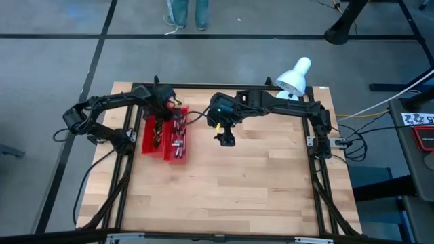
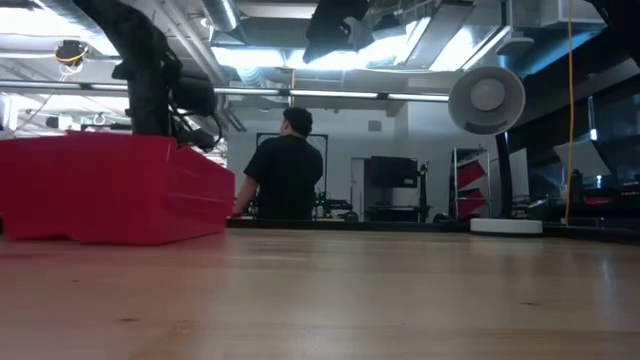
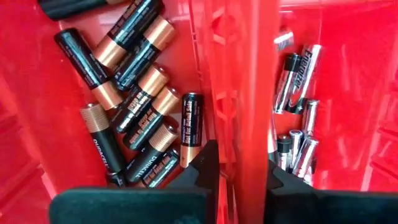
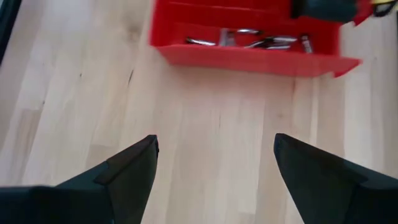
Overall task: Sort batteries
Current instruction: Move the bins from the middle left to the top left side of the table
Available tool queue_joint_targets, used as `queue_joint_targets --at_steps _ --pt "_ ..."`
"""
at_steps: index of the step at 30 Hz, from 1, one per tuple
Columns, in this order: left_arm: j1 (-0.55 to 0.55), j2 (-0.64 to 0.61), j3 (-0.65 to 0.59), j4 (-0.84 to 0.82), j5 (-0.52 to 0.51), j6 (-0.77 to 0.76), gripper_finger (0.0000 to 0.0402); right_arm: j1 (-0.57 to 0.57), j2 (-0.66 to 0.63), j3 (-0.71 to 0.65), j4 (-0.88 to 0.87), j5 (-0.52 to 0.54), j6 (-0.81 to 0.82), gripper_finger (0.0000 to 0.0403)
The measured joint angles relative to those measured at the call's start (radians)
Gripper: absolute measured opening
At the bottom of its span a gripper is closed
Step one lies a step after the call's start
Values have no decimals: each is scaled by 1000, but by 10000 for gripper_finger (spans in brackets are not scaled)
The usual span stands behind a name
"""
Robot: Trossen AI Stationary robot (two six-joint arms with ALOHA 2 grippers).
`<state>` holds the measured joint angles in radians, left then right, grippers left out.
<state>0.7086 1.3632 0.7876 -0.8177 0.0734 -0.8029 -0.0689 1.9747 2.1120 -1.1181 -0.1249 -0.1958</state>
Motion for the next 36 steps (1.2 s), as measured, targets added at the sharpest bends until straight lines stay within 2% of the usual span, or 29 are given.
queue_joint_targets --at_steps 7,12,31,33,36 --pt "177 5 0 8 3 201 22 -5 0 0 10 0 -13 321" --pt "243 18 1 16 41 270 28 -19 0 0 37 0 -12 321" --pt "254 -13 -2 11 67 410 32 -24 0 0 101 0 91 321" --pt "253 -26 -3 4 77 417 43 -24 0 0 104 0 94 321" --pt "253 -36 -4 7 85 420 83 -24 0 0 118 0 94 321"
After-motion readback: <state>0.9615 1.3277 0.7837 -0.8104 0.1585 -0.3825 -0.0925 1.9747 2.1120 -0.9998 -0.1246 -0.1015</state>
